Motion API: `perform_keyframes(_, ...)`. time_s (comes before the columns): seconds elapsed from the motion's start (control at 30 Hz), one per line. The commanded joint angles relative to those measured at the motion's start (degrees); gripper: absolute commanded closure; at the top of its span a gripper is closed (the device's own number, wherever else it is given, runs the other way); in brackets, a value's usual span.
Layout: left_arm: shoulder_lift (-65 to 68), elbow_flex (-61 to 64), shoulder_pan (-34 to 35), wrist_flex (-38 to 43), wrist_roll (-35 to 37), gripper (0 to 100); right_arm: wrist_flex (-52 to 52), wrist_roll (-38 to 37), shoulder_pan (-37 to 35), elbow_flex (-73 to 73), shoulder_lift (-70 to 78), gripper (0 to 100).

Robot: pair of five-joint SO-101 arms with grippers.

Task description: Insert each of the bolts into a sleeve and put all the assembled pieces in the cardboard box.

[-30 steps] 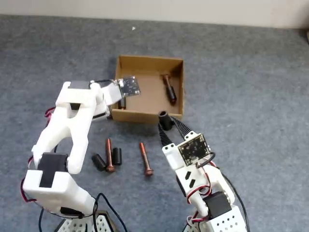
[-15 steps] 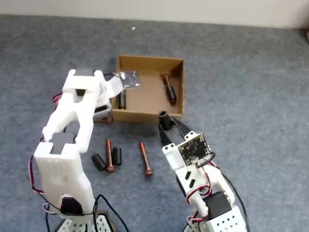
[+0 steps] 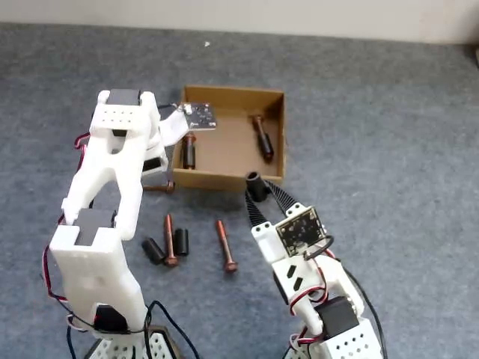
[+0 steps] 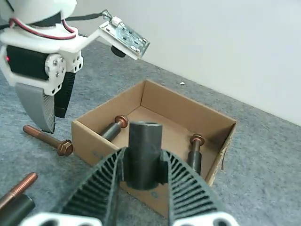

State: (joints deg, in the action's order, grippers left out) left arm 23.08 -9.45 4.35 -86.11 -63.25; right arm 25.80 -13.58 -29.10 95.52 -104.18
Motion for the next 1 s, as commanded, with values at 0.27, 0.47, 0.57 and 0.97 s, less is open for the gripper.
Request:
perform_keyframes(0.27, 7.87, -2.95, -0.66, 3.78, -3.08, 85, -0.92, -0.62, 0.75, 1.71, -1.10, 99.4)
perform_keyframes(0.47, 11.03, -2.86, -0.75, 7.21, -2.90, 85, -0.92, -0.62, 0.75, 1.71, -1.10, 99.4)
perform_keyframes(0.57, 11.03, -2.77, -0.92, 7.21, -2.81, 87, -0.92, -0.62, 0.75, 1.71, -1.10, 99.4)
perform_keyframes(0.97, 6.90, -2.07, -1.80, -2.37, -2.81, 100, -0.75, -0.62, 0.75, 1.80, -1.10, 99.4)
